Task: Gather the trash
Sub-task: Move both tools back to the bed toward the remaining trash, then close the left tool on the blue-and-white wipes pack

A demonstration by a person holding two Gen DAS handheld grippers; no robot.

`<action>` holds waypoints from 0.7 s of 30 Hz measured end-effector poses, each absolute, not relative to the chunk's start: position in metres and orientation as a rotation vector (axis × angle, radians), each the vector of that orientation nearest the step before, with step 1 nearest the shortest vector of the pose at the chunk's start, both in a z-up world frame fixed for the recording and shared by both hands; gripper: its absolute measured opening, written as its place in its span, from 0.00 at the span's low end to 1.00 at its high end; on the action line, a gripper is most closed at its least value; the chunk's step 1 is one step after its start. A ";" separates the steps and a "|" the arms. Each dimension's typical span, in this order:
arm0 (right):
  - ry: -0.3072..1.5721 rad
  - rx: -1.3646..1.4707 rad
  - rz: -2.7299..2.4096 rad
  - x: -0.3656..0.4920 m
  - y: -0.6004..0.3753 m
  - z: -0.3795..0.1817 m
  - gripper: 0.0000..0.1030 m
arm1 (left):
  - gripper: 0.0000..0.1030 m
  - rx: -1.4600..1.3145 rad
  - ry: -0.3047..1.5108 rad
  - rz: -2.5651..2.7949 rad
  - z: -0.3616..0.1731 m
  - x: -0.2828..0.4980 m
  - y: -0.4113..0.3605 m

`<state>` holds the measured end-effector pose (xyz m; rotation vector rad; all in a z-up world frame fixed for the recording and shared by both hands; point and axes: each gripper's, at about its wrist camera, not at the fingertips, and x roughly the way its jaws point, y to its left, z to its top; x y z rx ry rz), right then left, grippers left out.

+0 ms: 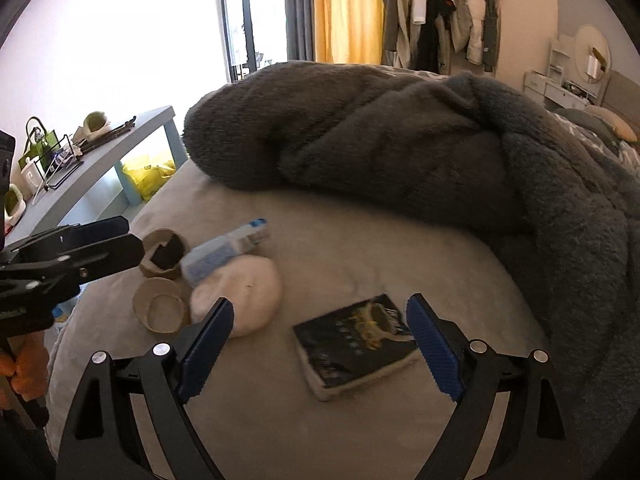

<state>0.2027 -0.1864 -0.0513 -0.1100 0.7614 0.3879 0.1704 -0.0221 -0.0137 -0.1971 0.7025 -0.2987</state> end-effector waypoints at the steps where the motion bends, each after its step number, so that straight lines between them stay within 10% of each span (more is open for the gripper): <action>1: 0.760 -0.111 0.383 0.203 -0.189 -0.052 0.86 | 0.61 -0.193 0.703 -0.302 -0.015 0.173 -0.026; 21: 0.792 -0.093 0.355 0.206 -0.244 -0.067 0.86 | 0.43 -0.255 0.763 -0.249 -0.044 0.219 -0.053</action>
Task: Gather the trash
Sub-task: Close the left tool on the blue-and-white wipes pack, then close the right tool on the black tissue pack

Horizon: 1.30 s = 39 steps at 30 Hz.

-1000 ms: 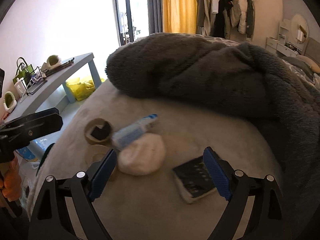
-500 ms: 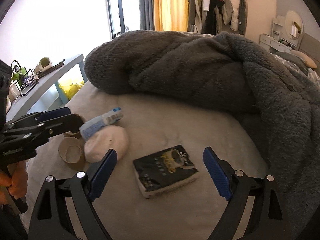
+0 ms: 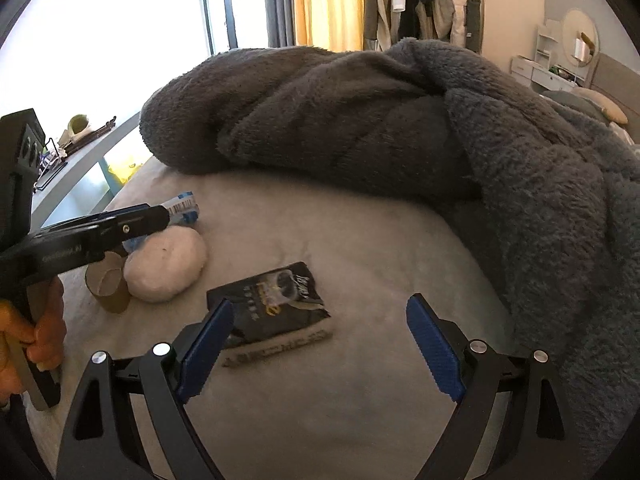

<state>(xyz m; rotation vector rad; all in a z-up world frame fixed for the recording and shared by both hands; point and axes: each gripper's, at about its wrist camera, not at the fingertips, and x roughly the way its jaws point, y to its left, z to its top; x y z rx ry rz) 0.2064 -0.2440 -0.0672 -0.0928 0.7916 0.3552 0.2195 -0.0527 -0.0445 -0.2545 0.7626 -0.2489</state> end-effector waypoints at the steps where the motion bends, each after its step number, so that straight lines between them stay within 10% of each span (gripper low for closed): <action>1: 0.791 -0.091 0.356 0.206 -0.246 -0.067 0.86 | 0.43 -0.259 0.765 -0.248 -0.046 0.220 -0.052; 15: 0.824 -0.138 0.428 0.211 -0.229 -0.078 0.93 | 0.18 -0.366 0.748 -0.254 -0.048 0.219 -0.034; 36: 0.919 -0.149 0.420 0.234 -0.200 -0.101 0.95 | 0.14 -0.498 0.604 -0.337 -0.015 0.197 0.010; 39: 0.926 -0.129 0.429 0.238 -0.196 -0.099 0.76 | 0.14 -0.514 0.559 -0.359 -0.005 0.189 0.018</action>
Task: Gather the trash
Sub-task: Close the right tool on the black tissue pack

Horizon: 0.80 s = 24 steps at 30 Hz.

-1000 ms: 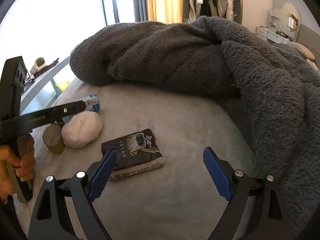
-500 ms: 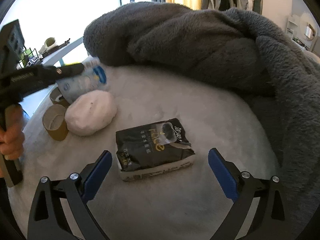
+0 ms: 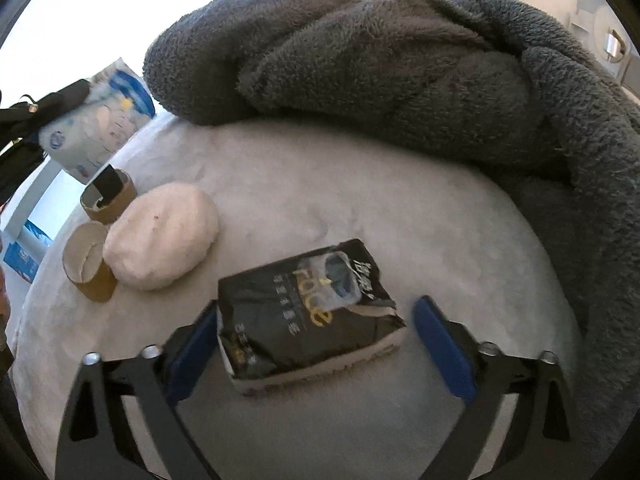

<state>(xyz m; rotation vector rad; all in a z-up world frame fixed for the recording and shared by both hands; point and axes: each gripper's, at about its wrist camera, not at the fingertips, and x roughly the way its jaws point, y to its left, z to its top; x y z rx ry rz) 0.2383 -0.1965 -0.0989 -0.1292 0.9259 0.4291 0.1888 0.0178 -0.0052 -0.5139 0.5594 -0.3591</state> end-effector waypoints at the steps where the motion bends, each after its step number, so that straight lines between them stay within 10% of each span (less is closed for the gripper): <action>1: 0.925 -0.121 0.421 0.239 -0.196 -0.097 0.75 | 0.14 -0.509 0.551 -0.362 -0.002 0.187 0.018; 24: 0.768 -0.075 0.367 0.194 -0.144 -0.050 0.74 | 0.14 -0.360 0.587 -0.288 0.012 0.134 0.062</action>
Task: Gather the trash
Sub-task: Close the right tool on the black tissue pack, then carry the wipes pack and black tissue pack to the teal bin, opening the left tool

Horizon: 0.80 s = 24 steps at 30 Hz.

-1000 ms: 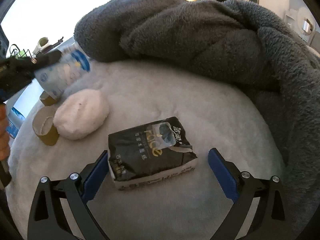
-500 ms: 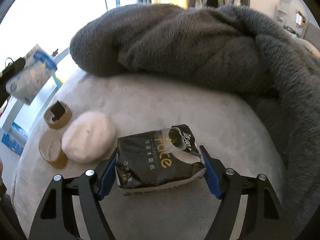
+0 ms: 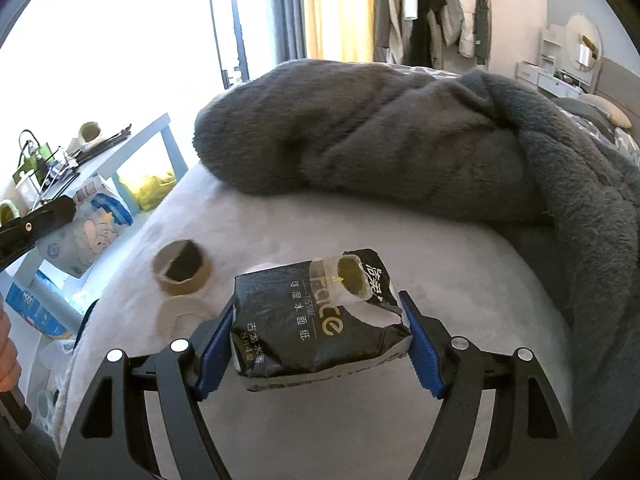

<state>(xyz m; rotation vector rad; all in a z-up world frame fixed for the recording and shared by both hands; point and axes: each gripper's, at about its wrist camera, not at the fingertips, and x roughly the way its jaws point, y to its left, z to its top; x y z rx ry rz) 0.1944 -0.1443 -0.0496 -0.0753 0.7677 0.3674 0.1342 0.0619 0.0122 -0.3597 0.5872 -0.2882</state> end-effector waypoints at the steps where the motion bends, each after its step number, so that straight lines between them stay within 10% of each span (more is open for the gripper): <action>1: 0.767 -0.073 0.372 0.191 -0.141 -0.049 0.74 | 0.14 -0.359 0.586 -0.282 0.012 0.131 0.066; 24: 0.772 -0.120 0.530 0.158 -0.026 -0.046 0.74 | 0.14 -0.318 0.701 -0.175 -0.011 0.096 0.139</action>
